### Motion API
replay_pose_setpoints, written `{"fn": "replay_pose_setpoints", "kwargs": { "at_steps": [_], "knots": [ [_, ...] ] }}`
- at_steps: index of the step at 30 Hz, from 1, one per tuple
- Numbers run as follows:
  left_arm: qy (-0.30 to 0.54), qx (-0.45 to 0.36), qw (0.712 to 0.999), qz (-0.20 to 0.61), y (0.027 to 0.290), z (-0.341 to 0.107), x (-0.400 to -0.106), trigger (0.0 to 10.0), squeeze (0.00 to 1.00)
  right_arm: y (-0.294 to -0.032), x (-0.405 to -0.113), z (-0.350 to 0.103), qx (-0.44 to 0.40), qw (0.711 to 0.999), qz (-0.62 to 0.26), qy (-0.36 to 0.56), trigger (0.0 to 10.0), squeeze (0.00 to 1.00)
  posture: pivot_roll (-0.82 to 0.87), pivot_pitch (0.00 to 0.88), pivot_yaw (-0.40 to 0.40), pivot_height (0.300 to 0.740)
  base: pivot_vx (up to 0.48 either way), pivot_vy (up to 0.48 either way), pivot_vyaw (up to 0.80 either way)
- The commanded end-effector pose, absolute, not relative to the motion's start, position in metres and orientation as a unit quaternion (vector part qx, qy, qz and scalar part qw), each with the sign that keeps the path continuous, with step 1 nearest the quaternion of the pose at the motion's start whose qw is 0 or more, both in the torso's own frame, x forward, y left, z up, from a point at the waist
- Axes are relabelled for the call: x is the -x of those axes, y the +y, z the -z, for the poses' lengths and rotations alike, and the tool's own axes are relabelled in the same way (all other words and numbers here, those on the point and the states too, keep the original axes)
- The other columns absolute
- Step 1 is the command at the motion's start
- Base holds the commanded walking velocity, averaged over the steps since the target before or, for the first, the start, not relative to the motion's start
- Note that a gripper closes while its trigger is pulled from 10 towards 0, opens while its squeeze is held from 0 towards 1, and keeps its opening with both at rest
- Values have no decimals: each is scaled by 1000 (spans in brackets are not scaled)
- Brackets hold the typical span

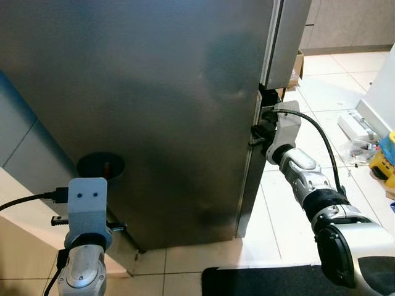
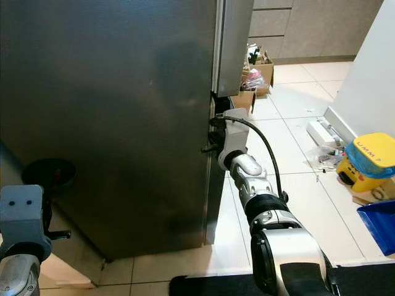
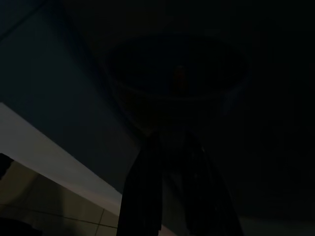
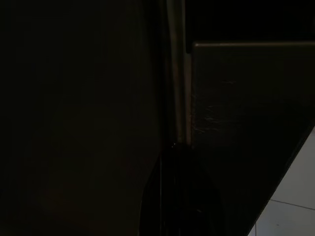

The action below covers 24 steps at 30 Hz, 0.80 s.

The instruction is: Restocking fridge

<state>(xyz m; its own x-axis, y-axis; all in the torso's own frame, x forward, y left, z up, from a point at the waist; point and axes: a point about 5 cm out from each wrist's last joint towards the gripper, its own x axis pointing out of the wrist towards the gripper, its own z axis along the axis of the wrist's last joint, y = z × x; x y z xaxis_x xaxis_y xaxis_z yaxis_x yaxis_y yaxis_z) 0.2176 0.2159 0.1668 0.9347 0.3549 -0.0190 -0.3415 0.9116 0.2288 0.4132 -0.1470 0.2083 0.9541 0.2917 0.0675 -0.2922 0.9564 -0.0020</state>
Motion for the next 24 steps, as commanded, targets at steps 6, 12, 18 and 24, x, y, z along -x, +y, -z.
{"fn": "replay_pose_setpoints", "kwargs": {
  "at_steps": [6, 12, 18, 24],
  "knots": [
    [41, -110, 976, -184, 215, -162, -217, 10000, 0, -175, -415, -219, -7, 996, -76, -50, 10000, 0, 105, 190, 69, 740, 0, 0, 0],
    [41, -108, 976, -183, 214, -161, -218, 10000, 0, -176, -415, -221, -10, 996, -72, -56, 10000, 1000, 103, 187, 68, 740, 0, 0, 0],
    [41, -107, 976, -183, 213, -161, -218, 10000, 0, -184, -415, -224, -9, 997, -42, -63, 10000, 1000, 101, 188, 67, 740, 0, 0, 0],
    [43, -107, 976, -184, 213, -160, -217, 10000, 0, -229, -410, -234, 46, 990, 106, -75, 10000, 0, 102, 189, 63, 740, 0, 0, 0]
  ]
}}
